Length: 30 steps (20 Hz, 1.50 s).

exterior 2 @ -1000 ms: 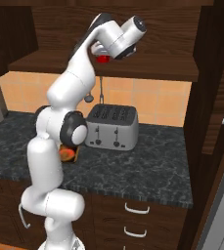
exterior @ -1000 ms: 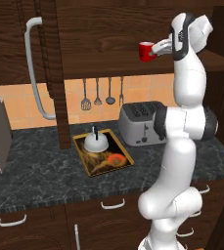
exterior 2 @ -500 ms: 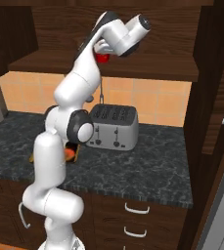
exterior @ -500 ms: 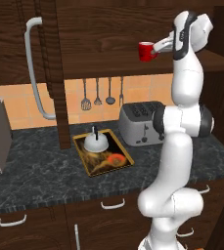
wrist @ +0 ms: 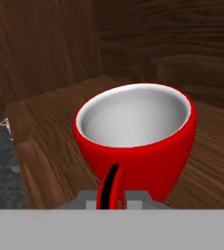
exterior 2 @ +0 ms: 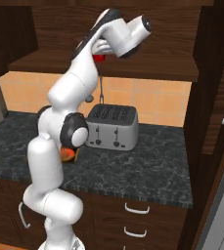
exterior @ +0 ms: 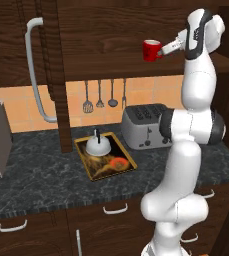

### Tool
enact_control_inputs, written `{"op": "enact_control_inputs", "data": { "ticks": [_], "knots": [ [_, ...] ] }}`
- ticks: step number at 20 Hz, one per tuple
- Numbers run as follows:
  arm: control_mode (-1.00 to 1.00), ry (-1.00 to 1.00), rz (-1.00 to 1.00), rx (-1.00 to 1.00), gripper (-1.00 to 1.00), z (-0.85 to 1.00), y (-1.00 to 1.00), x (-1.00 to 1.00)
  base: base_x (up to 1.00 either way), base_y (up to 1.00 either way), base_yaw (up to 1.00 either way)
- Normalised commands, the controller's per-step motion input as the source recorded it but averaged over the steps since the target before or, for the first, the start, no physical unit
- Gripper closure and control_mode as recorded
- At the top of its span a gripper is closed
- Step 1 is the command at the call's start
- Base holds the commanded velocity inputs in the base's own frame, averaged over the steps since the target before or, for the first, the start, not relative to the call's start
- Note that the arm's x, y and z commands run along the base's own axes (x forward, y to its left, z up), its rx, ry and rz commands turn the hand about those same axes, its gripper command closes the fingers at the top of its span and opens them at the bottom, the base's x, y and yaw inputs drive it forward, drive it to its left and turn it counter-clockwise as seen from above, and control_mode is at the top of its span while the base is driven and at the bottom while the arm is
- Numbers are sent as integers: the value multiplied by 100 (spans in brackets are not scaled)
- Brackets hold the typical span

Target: Pick the kettle from the counter and place it on the tray. Then pick the mug from the cabinet and place it on the tray. Then close the cabinet doors.

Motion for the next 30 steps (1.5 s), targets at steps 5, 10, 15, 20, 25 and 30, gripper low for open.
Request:
{"op": "enact_control_inputs", "data": {
  "ticks": [5, 10, 15, 20, 25, 30],
  "knots": [
    [-100, -45, -15, 6, 100, 0, 40, -100, 0, 0, 0],
    [-100, -21, -9, 0, 100, 0, 62, -100, 0, 0, 0],
    [-100, -5, -5, 0, 100, 3, 47, -100, 0, 0, 0],
    [-100, 20, 7, 0, 100, -34, 11, -96, 0, 0, 0],
    [-100, 44, 29, 0, 100, -31, 4, -81, 0, 0, 0],
    [-100, 51, 32, 0, 100, -88, 37, 14, 0, 0, 0]
  ]
}}
